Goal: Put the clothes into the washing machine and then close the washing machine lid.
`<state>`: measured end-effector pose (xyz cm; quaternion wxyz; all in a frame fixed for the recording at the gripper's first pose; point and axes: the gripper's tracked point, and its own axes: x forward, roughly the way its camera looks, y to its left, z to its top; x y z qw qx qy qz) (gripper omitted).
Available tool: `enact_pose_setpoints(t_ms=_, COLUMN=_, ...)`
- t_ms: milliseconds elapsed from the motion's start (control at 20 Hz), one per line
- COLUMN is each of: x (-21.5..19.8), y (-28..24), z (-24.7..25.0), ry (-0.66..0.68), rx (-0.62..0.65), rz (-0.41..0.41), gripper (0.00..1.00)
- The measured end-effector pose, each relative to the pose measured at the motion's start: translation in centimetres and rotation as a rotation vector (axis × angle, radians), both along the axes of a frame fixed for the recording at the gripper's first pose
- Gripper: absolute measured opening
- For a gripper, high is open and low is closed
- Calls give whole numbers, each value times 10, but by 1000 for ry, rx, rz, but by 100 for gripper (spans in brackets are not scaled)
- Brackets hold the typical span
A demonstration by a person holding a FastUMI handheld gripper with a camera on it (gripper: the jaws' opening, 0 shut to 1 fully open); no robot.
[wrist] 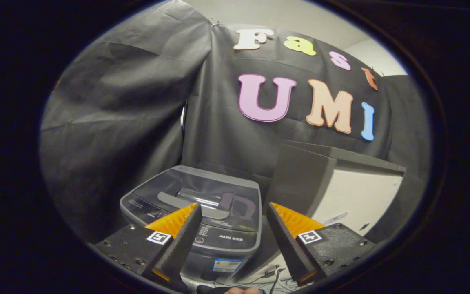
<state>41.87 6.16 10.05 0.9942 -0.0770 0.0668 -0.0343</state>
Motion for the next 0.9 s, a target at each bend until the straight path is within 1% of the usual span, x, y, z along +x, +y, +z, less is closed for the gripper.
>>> enact_pose_setpoints(t_ms=300, x=-40, y=-33, z=-23, ry=-19, rx=72, rz=-27, gripper=97)
enact_pose_setpoints(t_ms=400, x=-56, y=-44, z=-29, ry=-37, rx=76, rz=-38, gripper=97)
enact_pose_setpoints(t_ms=650, x=-95, y=-63, z=-71, ry=-21, rx=160, rz=-47, gripper=97)
enact_pose_setpoints(t_ms=900, x=-142, y=-83, z=-99, ry=-31, rx=159, rz=-72, gripper=97)
